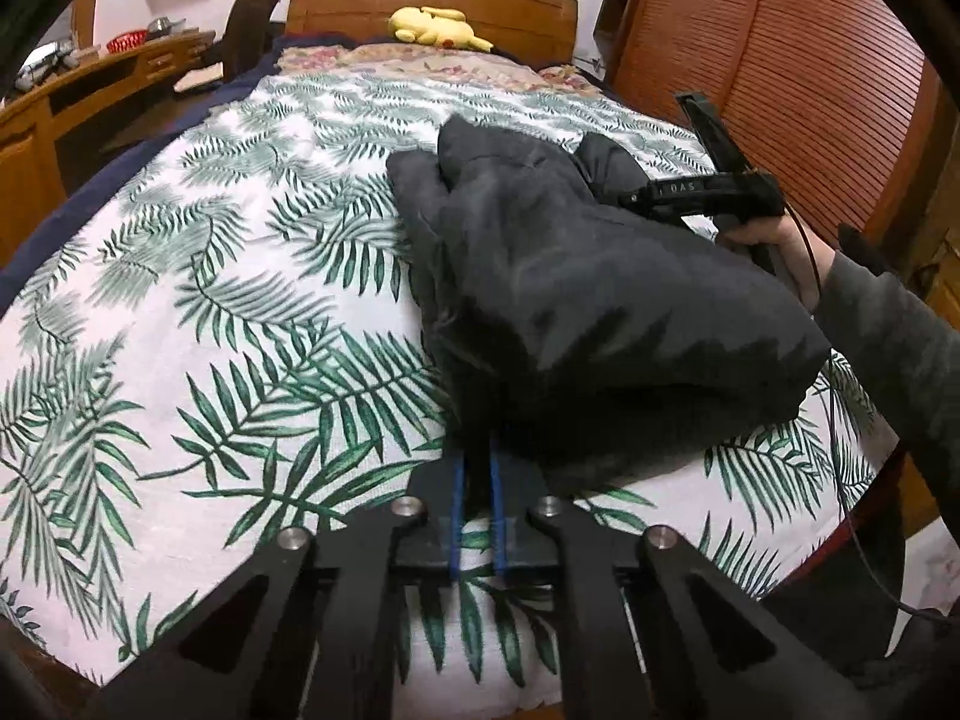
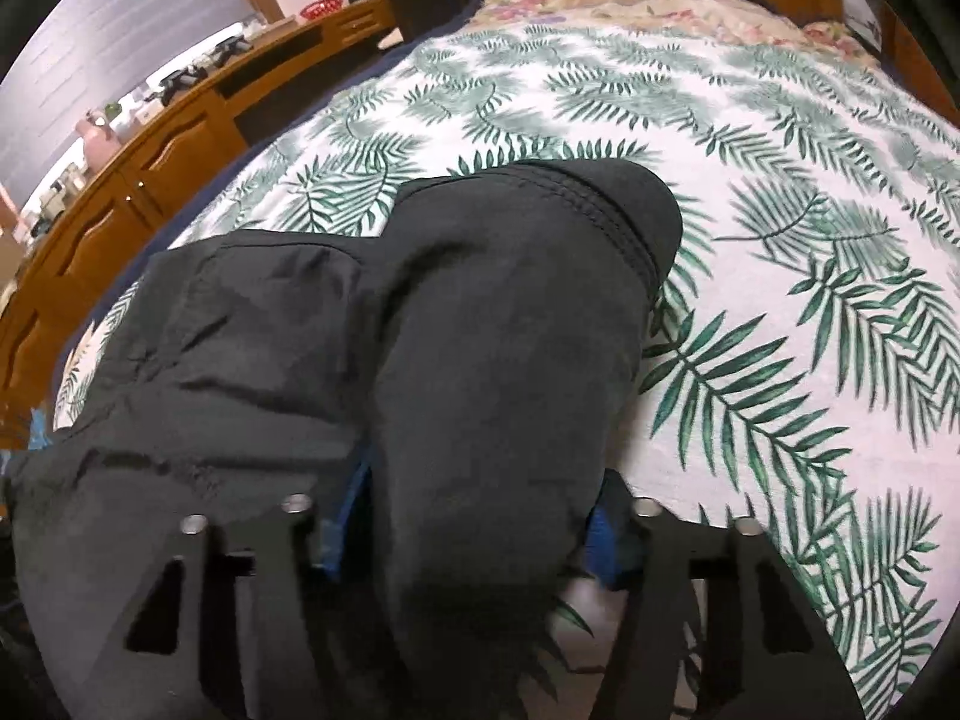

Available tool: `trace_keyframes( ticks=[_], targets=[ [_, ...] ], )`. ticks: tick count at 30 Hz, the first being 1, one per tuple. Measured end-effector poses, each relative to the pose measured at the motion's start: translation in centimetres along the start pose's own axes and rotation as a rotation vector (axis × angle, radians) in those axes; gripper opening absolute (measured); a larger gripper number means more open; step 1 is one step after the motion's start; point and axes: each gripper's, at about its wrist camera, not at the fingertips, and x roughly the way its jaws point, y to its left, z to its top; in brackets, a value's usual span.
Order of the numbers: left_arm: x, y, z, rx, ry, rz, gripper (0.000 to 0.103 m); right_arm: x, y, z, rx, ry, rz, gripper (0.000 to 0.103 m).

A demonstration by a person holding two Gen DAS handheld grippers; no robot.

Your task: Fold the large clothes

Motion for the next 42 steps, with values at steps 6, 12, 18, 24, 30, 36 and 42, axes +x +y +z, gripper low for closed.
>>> trace_keyframes(
  ticks=[6,12,18,24,30,36,42],
  targets=[
    [-2.7,-1.3,1.4,0.030,-0.083,0.027,0.002,-2.2,2.3,0.2,-0.060,-0.075,-0.076,0.041],
    [-5.5,0.7,2.9,0.030,-0.146,0.074,0.001,-4.6,6.5,1.0,-0.130,-0.144,-0.083,0.038],
    [-9.6,5.3,3.0,0.026,-0.196,0.161,0.001,-3.8,13.4,2.8,-0.203,-0.175,-0.043,0.037],
    [-14.0,12.7,1.4,-0.052,-0.247,0.290,0.001,-0.1,23.3,5.8,-0.300,-0.174,0.020,0.037],
    [-18.4,20.0,-1.6,-0.141,-0.267,0.432,0.001,4.0,33.8,7.6,-0.404,-0.166,0.102,0.037],
    [-20.2,25.7,-4.4,-0.222,-0.238,0.552,0.001,8.2,42.2,8.4,-0.469,-0.139,0.175,0.038],
    [-20.2,28.4,-7.7,-0.293,-0.195,0.547,0.002,11.8,44.2,7.1,-0.485,-0.017,0.063,0.055]
  ],
)
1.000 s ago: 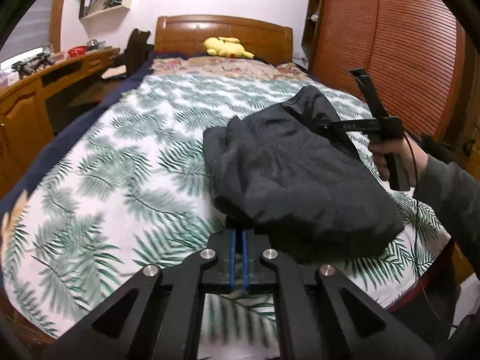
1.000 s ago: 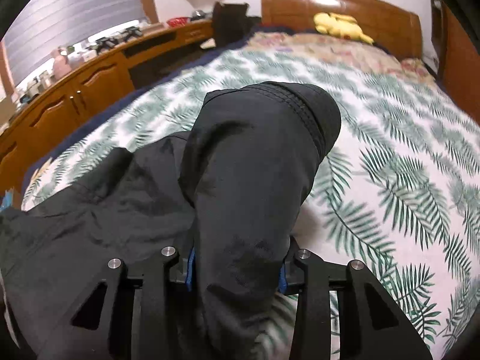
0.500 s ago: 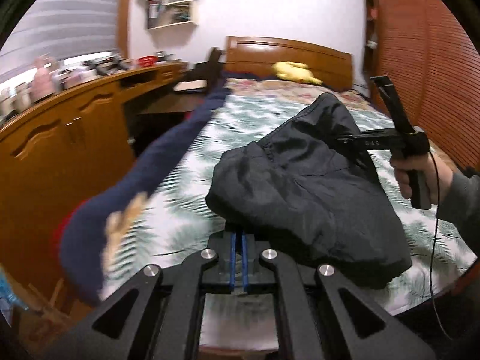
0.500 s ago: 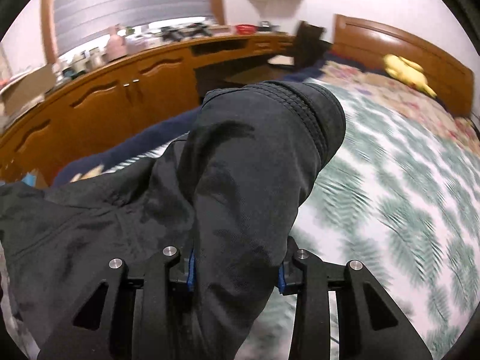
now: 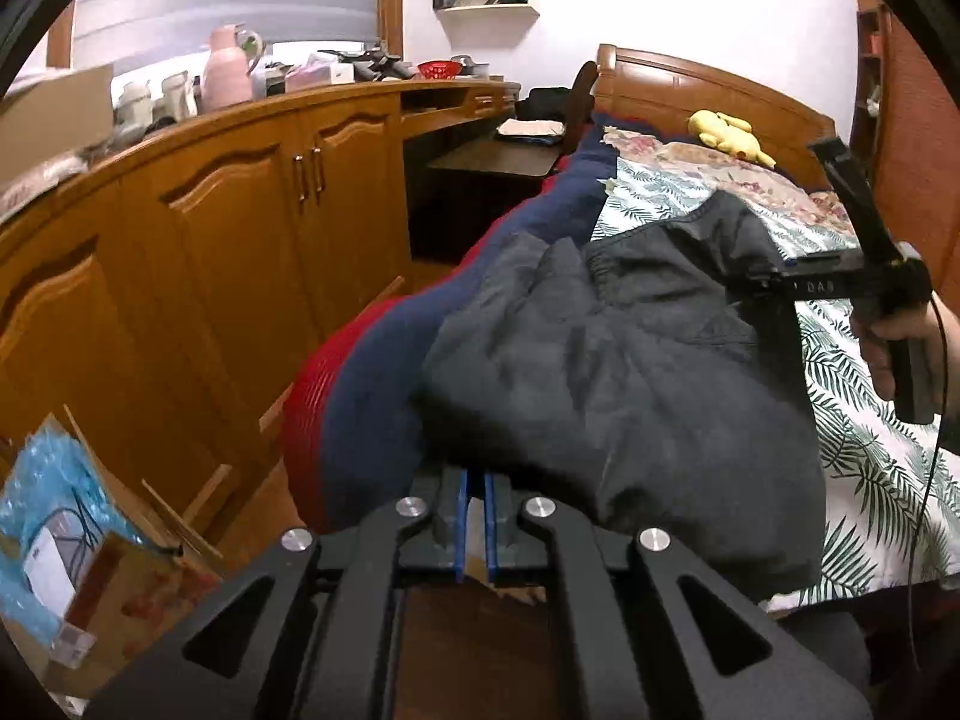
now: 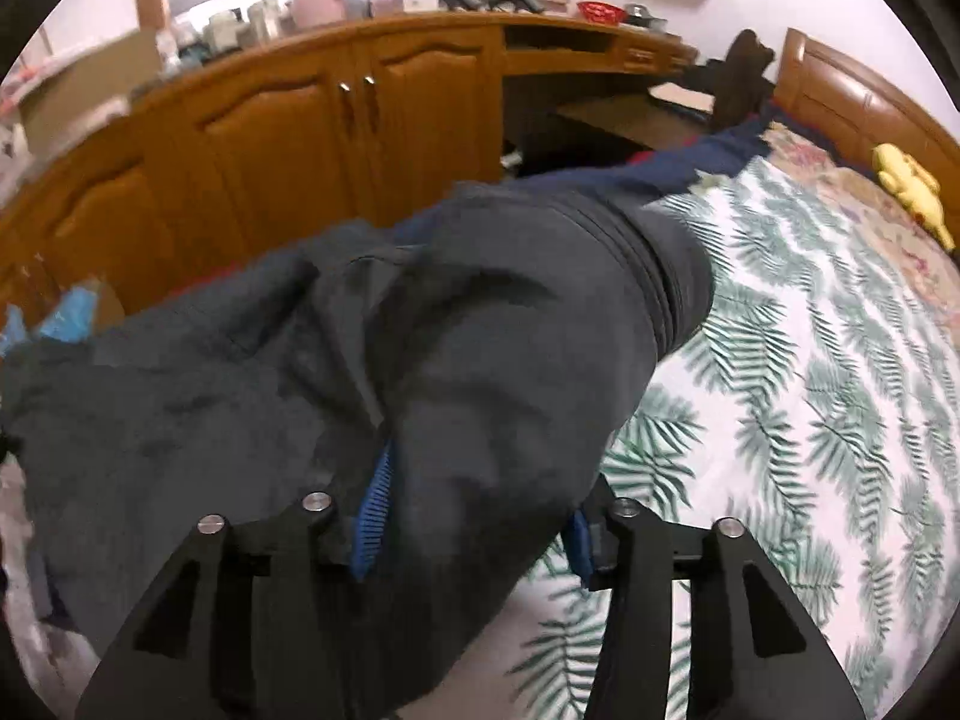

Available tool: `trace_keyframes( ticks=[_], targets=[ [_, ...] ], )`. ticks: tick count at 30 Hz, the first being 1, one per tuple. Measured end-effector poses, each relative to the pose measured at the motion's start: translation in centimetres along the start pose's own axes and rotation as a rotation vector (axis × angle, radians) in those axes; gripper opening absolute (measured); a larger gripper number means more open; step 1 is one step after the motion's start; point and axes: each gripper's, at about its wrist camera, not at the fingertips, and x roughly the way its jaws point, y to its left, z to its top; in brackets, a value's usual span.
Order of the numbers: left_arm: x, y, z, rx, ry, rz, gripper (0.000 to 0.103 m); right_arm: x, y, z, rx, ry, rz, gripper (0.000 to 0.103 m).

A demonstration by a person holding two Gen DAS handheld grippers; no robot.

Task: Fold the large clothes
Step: 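Carry the folded jacket off the bed toward the desk with both tools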

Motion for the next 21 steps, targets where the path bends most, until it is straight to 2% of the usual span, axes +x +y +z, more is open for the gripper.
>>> trace_keyframes(
  ticks=[3,6,13,17,19,21],
  targets=[
    [-1.3,0.3,-0.6,-0.006,-0.023,0.016,0.003,-0.4,-0.8,-1.1,0.012,0.007,-0.025,0.060],
    [-3.7,-0.2,-0.7,-0.001,-0.063,0.018,0.005,-1.9,-1.0,-2.0,0.010,-0.032,-0.014,0.064],
    [-5.3,-2.3,1.9,0.030,-0.115,-0.031,0.008,-3.7,2.6,-4.6,-0.024,-0.051,0.149,0.064],
    [-3.4,-3.6,2.9,0.056,-0.089,-0.056,0.009,-3.8,5.1,-6.3,-0.054,-0.045,0.209,0.064],
    [-1.4,-3.7,2.7,0.061,-0.043,-0.048,0.010,-3.9,6.3,-6.9,-0.078,-0.035,0.232,0.064],
    [0.8,-3.4,2.0,0.057,0.030,-0.005,0.010,-4.1,7.5,-7.3,-0.109,-0.033,0.255,0.064]
  ],
)
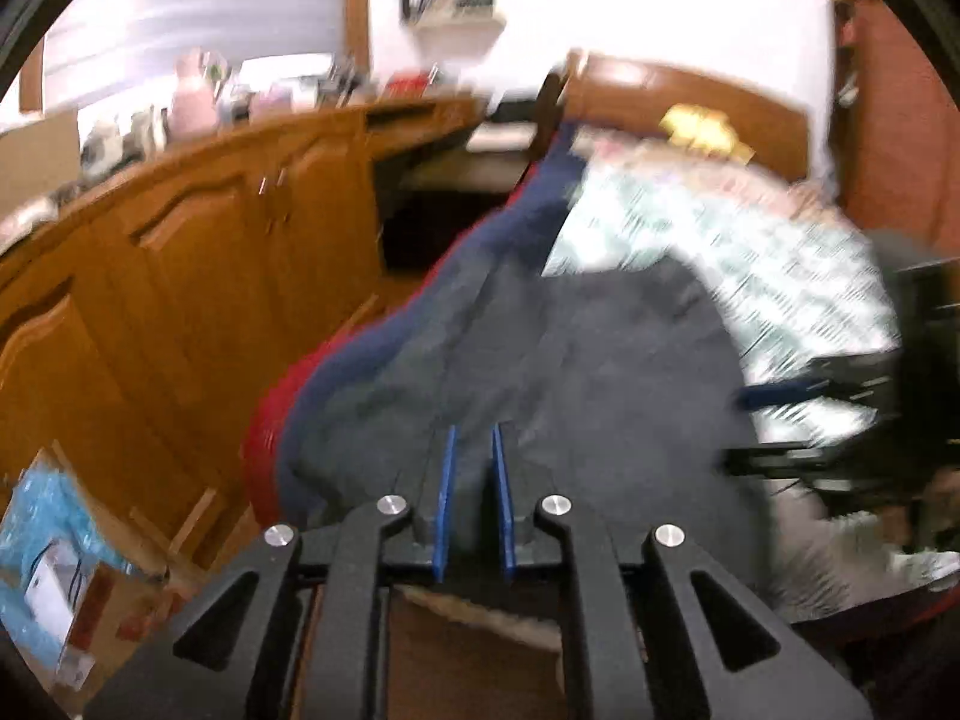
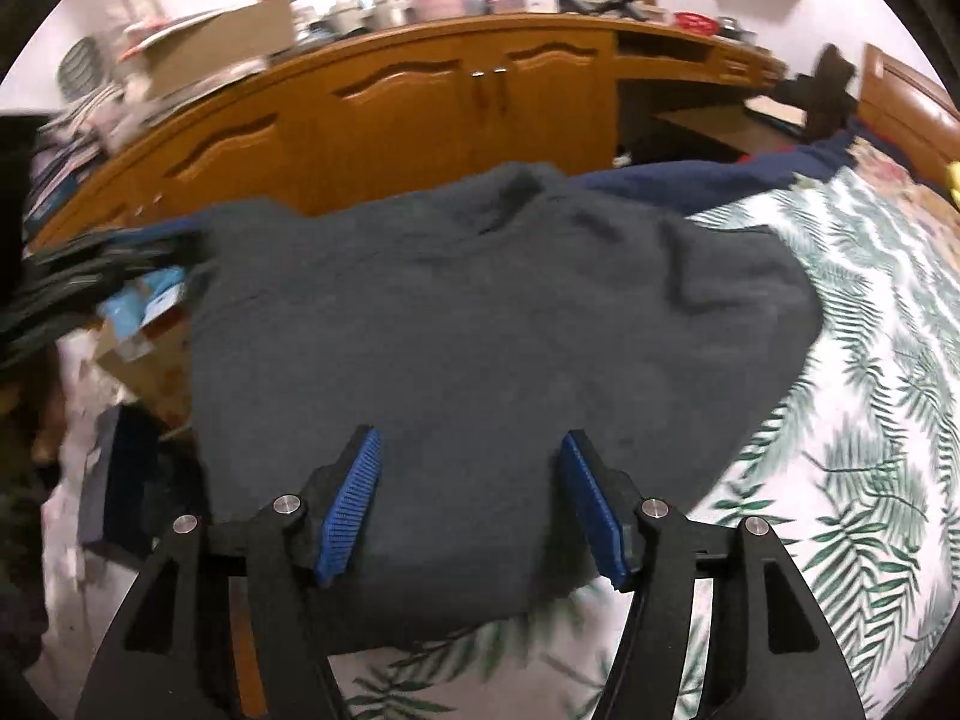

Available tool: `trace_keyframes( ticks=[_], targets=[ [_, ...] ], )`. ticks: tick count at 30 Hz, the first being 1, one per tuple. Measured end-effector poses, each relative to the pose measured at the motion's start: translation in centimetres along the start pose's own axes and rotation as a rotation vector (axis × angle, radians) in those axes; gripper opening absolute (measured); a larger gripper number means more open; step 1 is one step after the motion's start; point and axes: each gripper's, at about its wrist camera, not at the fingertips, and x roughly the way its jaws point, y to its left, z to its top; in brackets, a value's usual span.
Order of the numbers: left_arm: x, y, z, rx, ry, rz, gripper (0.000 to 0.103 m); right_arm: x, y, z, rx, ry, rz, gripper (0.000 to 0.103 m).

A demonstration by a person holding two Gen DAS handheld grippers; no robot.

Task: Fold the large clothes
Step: 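Carry the folded jacket off the bed toward the desk with both tools, then set the jacket down beside the bed and open both tools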

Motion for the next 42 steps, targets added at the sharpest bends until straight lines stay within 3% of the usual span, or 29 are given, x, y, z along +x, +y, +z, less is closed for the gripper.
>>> trace_keyframes(
  ticks=[4,8,10,14,24,29,38,42],
  targets=[
    [3.4,0.8,-2.3,-0.004,0.094,0.031,0.010,0.2,1.9,-0.5,-0.034,-0.001,0.032,0.064],
    [3.5,0.9,-2.8,-0.025,0.092,0.019,0.010,1.8,3.0,-1.4,-0.076,-0.006,-0.009,0.065],
    [3.3,0.8,-2.8,-0.031,0.088,0.014,0.010,3.6,2.4,-1.7,-0.035,0.038,-0.016,0.065],
    [2.1,0.1,-2.6,-0.019,0.068,0.028,0.011,2.7,2.8,-1.4,-0.024,0.027,-0.039,0.065],
    [-2.0,-3.1,-1.6,-0.014,0.004,0.081,0.014,-5.8,2.1,-3.4,0.018,-0.098,-0.099,0.066],
    [-3.4,-6.2,-0.9,-0.023,-0.017,0.003,0.014,-9.9,1.9,-5.3,0.019,-0.136,-0.150,0.067],
    [-4.1,-14.3,0.0,0.037,-0.042,-0.047,0.015,-16.2,-1.1,-10.1,0.102,-0.184,-0.235,0.086],
    [-3.9,-18.8,0.0,0.082,-0.047,-0.088,0.015,-18.6,-3.2,-12.8,0.164,-0.200,-0.298,0.087]
  ],
)
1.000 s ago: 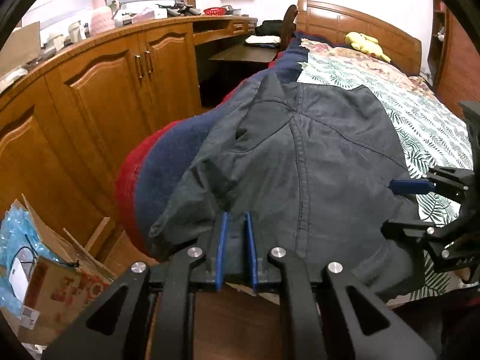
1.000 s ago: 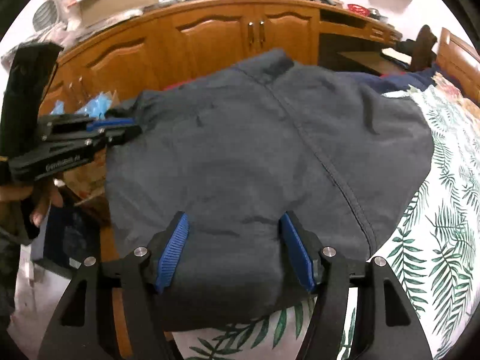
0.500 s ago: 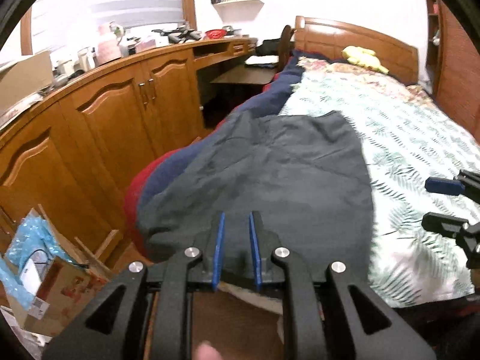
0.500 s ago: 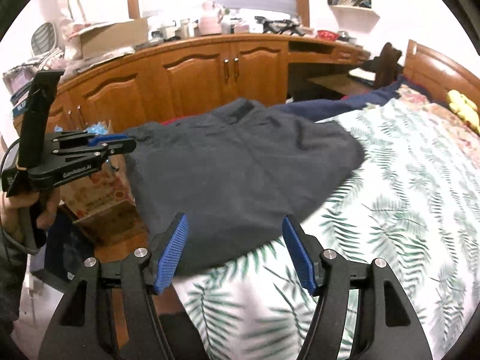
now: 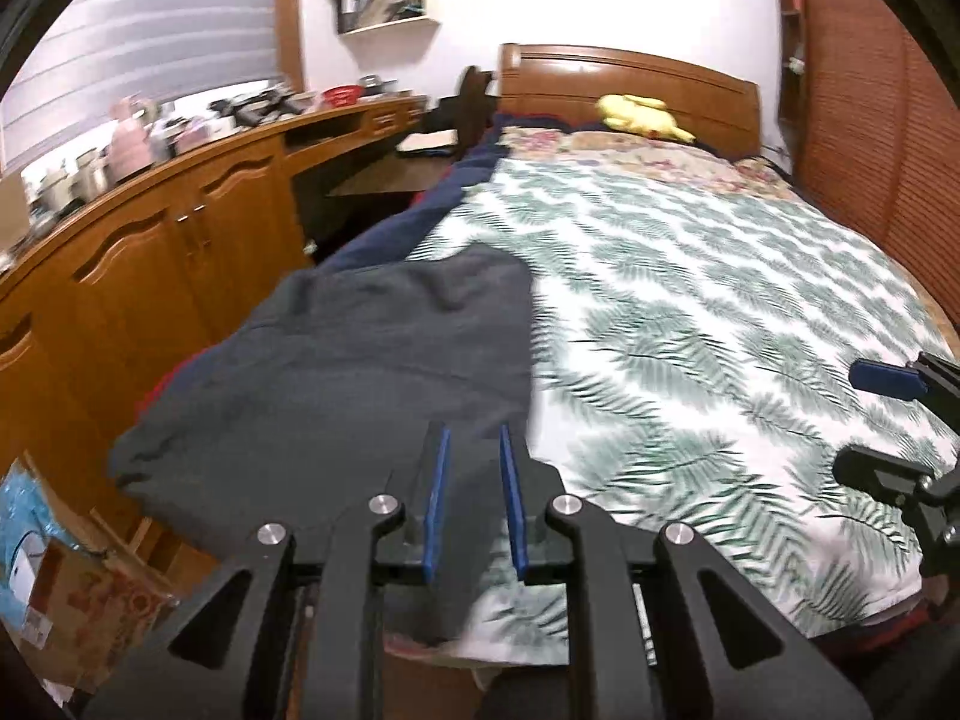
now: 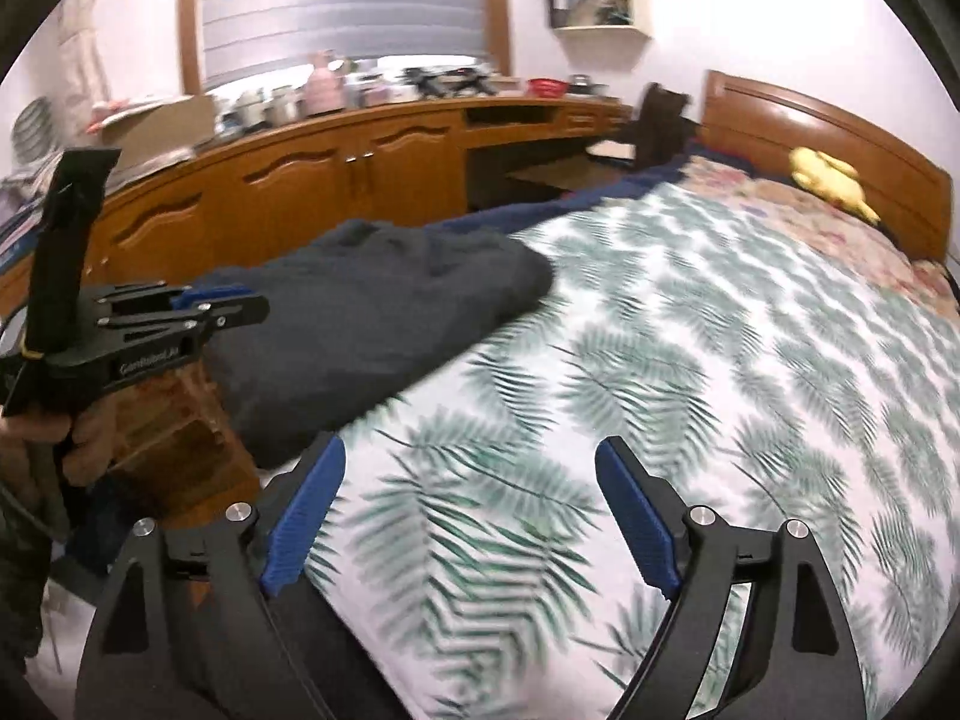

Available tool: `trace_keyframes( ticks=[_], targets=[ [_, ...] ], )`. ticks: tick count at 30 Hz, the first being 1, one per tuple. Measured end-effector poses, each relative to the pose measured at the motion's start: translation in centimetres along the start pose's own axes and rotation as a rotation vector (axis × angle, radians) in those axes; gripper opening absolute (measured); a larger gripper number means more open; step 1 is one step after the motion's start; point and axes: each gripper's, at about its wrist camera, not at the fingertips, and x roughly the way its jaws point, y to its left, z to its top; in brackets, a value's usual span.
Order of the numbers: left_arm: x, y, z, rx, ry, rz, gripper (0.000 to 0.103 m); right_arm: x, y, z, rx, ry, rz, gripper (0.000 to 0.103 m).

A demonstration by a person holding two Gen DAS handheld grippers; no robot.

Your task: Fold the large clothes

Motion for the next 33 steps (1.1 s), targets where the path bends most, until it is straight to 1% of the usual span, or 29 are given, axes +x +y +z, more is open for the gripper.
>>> trace_keyframes(
  ticks=[5,8,10,13,17,21,23,26,29,33],
  targets=[
    [1.0,-5.7,0.1,0.041,0.007,-0.083,0.016,-3.0,-4.2,-2.6,0.084,-0.012,-0.091,0.087],
    [1.3,-9.0,-0.3,0.061,0.019,-0.112,0.016,-4.7,-6.4,-4.3,0.136,0.002,-0.109,0.087],
    [1.5,-11.6,-0.5,0.078,0.031,-0.151,0.016,-6.1,-7.6,-5.5,0.162,0.004,-0.151,0.087],
    [1.4,-14.5,-0.7,0.102,0.038,-0.189,0.016,-8.7,-9.4,-7.4,0.207,0.004,-0.197,0.087],
    [0.1,-18.3,-0.6,0.130,0.029,-0.250,0.016,-13.0,-11.3,-9.3,0.261,-0.030,-0.276,0.087],
    [-1.9,-21.2,0.1,0.144,0.001,-0.301,0.017,-17.1,-12.3,-10.0,0.289,-0.083,-0.350,0.087],
    [-3.5,-22.7,0.9,0.150,-0.030,-0.325,0.017,-19.4,-12.3,-9.9,0.281,-0.121,-0.397,0.087],
    [-5.6,-24.0,2.3,0.157,-0.072,-0.347,0.017,-22.1,-12.5,-9.5,0.284,-0.167,-0.440,0.087],
    [-7.5,-25.0,3.4,0.171,-0.114,-0.354,0.017,-24.6,-12.4,-9.2,0.289,-0.210,-0.478,0.087],
    [-9.9,-25.7,4.3,0.173,-0.154,-0.373,0.017,-27.5,-12.2,-8.7,0.296,-0.271,-0.515,0.087]
  ],
)
